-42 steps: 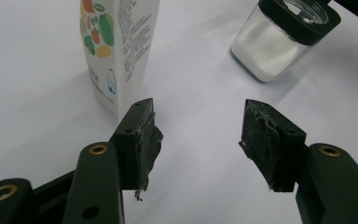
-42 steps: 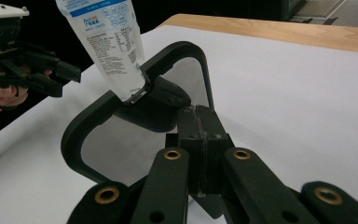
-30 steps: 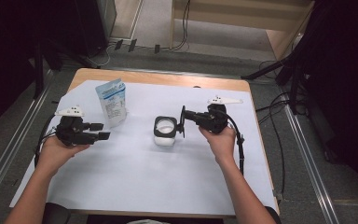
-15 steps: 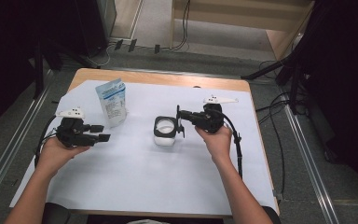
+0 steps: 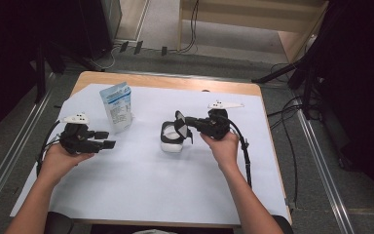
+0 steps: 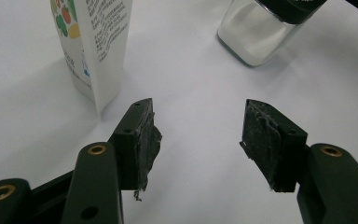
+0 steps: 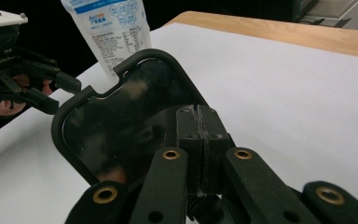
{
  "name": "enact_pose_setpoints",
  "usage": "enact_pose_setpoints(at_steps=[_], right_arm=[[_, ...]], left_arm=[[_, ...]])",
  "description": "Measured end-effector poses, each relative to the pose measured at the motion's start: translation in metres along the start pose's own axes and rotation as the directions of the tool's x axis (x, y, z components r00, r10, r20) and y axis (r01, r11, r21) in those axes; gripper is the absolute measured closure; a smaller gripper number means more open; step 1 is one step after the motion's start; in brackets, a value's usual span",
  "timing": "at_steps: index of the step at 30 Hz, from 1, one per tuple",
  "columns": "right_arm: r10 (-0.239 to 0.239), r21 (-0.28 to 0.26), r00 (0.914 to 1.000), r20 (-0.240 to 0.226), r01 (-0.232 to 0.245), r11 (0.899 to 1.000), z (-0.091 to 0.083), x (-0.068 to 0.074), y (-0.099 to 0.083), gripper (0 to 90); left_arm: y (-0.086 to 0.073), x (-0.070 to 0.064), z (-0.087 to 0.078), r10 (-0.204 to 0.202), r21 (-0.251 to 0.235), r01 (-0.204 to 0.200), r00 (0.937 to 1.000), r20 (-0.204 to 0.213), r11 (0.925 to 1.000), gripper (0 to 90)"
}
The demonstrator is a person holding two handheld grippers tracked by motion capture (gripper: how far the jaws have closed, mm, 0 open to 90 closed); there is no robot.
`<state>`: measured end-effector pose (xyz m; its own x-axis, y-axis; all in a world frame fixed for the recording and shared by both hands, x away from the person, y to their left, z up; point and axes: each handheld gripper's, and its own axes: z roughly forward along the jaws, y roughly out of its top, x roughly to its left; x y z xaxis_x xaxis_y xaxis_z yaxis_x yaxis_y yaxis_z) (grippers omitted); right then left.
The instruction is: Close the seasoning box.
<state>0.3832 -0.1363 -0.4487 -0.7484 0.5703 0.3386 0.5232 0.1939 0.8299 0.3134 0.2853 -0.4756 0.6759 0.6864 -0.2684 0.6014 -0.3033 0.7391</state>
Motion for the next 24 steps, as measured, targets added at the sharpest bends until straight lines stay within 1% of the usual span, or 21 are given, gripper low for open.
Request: enact_pose_setpoints(at_steps=[1,7,13,17,20,21,24], right_arm=[[0.006,0.003,1.0,0.001,-0.006,1.0,0.001,0.001,0.0,90.0],[-0.012,0.027,0.9999,-0.002,0.012,1.0,0.009,0.002,-0.003,90.0],[-0.02,0.036,0.9998,0.002,0.02,0.999,0.01,0.003,-0.003,90.0],[-0.024,0.039,0.9995,0.018,0.023,0.999,0.007,0.001,-0.003,83.5],[-0.023,0.037,0.9992,0.034,0.022,0.999,0.003,-0.002,-0.004,77.4],[-0.034,0.031,0.9986,0.04,0.033,0.999,0.002,-0.003,-0.004,75.1],[-0.048,0.024,0.9968,0.063,0.047,0.999,-0.002,-0.005,-0.006,70.6]], left_arm=[[0.0,0.0,0.0,0.002,0.0,-0.002,1.0,-0.001,1.0,44.4],[0.0,0.0,0.0,0.002,0.001,-0.002,1.0,0.006,1.0,44.4],[0.0,-0.001,0.0,0.001,-0.001,-0.001,1.0,0.01,1.0,44.4],[0.0,-0.002,0.001,0.009,0.008,-0.009,0.9999,0.014,0.9999,44.3],[0.001,-0.003,0.003,0.011,0.005,-0.011,0.9998,0.018,0.9999,44.3],[0.001,-0.004,0.003,0.009,0.0,-0.009,0.9998,0.017,1.0,44.3],[0.002,-0.004,0.005,0.014,0.004,-0.015,0.9997,0.019,0.9999,44.3]])
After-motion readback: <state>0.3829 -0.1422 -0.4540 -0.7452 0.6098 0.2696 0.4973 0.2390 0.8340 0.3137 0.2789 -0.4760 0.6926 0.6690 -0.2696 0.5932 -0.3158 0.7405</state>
